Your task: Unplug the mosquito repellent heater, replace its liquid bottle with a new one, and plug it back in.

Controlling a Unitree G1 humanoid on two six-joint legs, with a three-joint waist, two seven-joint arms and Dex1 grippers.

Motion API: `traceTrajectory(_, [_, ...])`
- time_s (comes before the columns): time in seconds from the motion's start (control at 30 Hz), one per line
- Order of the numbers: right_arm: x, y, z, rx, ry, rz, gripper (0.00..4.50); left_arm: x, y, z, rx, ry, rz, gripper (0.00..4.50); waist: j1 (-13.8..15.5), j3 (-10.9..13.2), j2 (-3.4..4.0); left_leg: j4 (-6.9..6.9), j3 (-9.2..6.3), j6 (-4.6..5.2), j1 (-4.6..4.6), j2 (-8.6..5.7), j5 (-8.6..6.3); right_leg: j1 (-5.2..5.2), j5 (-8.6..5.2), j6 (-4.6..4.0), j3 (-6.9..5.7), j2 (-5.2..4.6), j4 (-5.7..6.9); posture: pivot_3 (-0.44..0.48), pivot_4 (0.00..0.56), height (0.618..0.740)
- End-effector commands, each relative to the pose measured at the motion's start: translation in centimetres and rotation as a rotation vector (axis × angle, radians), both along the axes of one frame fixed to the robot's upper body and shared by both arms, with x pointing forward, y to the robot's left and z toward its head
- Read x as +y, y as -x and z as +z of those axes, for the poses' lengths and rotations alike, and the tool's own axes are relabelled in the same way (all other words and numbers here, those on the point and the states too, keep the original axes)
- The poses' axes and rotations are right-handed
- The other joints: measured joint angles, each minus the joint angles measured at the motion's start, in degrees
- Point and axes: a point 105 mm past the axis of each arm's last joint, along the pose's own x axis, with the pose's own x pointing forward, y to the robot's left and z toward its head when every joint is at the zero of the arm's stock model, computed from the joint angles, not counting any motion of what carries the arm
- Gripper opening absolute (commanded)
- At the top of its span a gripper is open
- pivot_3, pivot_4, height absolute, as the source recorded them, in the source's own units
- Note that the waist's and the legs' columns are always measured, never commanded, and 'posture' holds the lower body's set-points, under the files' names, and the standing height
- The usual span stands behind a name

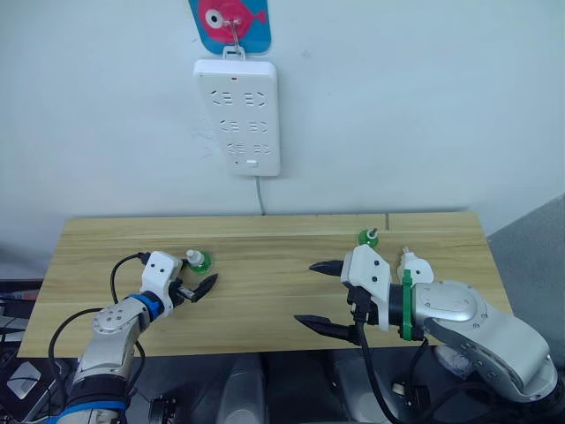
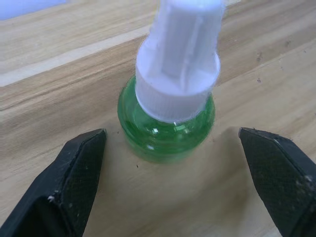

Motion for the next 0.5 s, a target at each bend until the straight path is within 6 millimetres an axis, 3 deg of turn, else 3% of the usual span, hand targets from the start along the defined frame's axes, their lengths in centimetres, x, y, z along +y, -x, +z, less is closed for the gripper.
traceTrajectory(0.03, [0.36, 0.74, 1.16, -0.033, -0.034, 0.026, 4.47, 0.12, 0.12, -0.83, 0.018, 0.007, 0.030, 4.50, 0.04, 0.01, 0.01, 0.00, -0.01, 0.00, -0.04, -0.01, 0.00, -0.01, 0.01, 0.02, 0.00, 0.00, -0.02, -0.140, 0.368, 0.740])
traceTrajectory(0.3, [0.26, 0.77, 1.19, -0.025, -0.032, 0.023, 4.47, -0.02, -0.03, -1.15, 0.023, 0.017, 0.026, 4.50, 0.04, 0.00, 0.01, 0.01, -0.04, 0.00, -0.28, -0.06, 0.00, -0.21, 0.08, 0.10, -0.03, -0.09, -0.08, -0.143, 0.365, 0.740])
traceTrajectory(0.4, [0.12, 0.66, 1.19, -0.023, -0.033, 0.012, 4.50, -0.27, 0.06, -1.27, 0.019, 0.017, 0.015, 3.94, 0.03, 0.00, 0.01, 0.01, -0.03, 0.00, -0.35, -0.06, 0.00, -0.28, 0.08, 0.10, -0.03, -0.09, -0.08, -0.143, 0.367, 0.740])
traceTrajectory(0.5, [0.03, 0.82, 1.19, -0.019, -0.033, 0.003, 4.50, -0.69, 0.05, -1.25, -0.002, 0.018, 0.012, 3.05, 0.05, 0.00, 0.01, 0.08, -0.03, 0.00, -0.67, -0.06, 0.01, -0.59, 0.18, 0.04, -0.03, -0.09, -0.06, -0.145, 0.367, 0.740])
